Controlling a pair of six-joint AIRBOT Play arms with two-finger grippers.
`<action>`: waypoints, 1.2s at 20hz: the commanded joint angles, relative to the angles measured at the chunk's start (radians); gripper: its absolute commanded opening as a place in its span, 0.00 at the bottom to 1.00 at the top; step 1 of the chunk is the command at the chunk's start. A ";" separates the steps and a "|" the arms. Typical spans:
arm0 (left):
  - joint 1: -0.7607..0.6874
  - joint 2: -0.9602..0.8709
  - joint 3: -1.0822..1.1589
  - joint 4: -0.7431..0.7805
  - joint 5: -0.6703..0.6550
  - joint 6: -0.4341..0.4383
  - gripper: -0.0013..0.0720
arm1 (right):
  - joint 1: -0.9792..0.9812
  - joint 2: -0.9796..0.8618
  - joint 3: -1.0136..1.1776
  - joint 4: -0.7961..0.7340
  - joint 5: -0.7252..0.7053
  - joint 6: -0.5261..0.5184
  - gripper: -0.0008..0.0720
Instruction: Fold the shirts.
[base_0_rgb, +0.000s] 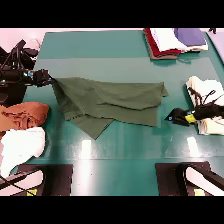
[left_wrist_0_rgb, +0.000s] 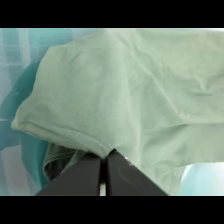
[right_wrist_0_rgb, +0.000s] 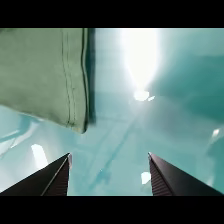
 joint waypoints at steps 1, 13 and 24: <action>0.002 0.000 0.002 0.014 -0.011 0.000 0.05 | 0.054 0.002 -0.124 0.125 -0.108 -0.016 0.78; 0.002 0.011 0.032 0.008 -0.068 -0.003 0.05 | 0.329 -0.044 -0.074 0.233 -0.404 -0.061 0.04; 0.002 0.369 0.620 -0.035 -0.019 -0.090 0.05 | 0.056 0.339 0.793 0.108 -0.138 -0.058 0.03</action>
